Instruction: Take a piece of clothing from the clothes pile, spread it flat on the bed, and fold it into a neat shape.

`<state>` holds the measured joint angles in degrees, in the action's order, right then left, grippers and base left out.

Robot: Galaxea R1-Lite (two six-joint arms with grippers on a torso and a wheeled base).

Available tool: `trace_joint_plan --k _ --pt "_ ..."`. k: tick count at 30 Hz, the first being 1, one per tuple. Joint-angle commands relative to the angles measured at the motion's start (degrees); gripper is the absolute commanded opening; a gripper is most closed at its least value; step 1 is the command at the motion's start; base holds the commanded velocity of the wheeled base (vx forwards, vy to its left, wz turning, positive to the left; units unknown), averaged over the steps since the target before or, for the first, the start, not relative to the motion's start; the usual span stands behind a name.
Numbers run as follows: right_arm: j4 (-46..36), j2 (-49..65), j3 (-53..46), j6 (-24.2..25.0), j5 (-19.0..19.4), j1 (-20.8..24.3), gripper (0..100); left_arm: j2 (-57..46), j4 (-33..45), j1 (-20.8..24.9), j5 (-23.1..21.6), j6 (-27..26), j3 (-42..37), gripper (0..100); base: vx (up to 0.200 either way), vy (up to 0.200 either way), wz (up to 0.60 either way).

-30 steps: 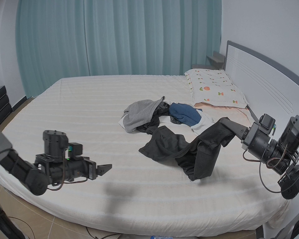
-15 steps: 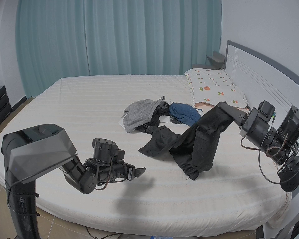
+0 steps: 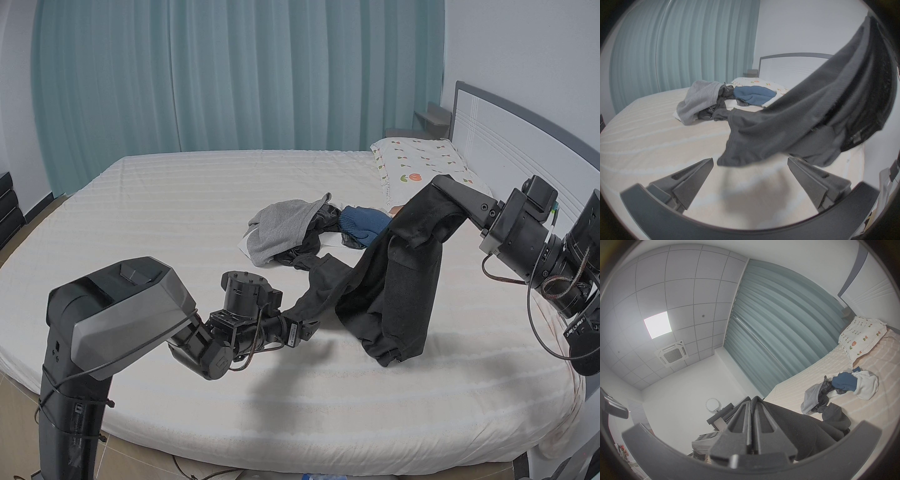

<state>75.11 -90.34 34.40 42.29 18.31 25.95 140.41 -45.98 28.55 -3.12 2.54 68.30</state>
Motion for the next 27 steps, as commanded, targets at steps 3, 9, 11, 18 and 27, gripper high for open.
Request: trace_joint_plan --k 3,9,11,18,27 --pt "-0.14 1.14 0.23 -0.01 0.06 0.06 0 5.14 3.53 0.37 0.84 -0.07 5.79 100 0.000 0.000 0.00" --pt "-0.14 0.70 1.02 0.07 0.32 -0.73 0 9.09 3.36 0.45 1.01 0.63 11.50 100 0.000 0.000 0.00" --pt "-0.14 0.70 1.28 0.07 0.32 -1.34 0 9.88 3.80 0.28 1.45 2.12 13.17 100 0.000 0.000 0.00" --pt "-0.14 0.08 0.58 0.51 0.85 -3.45 0 11.55 6.52 -0.51 1.80 11.70 17.92 0 0.000 0.000 0.00" --pt "0.57 -5.98 -3.64 0.69 1.11 -7.67 0 1.18 8.89 -1.74 4.44 25.50 9.57 0 0.000 0.000 0.00"
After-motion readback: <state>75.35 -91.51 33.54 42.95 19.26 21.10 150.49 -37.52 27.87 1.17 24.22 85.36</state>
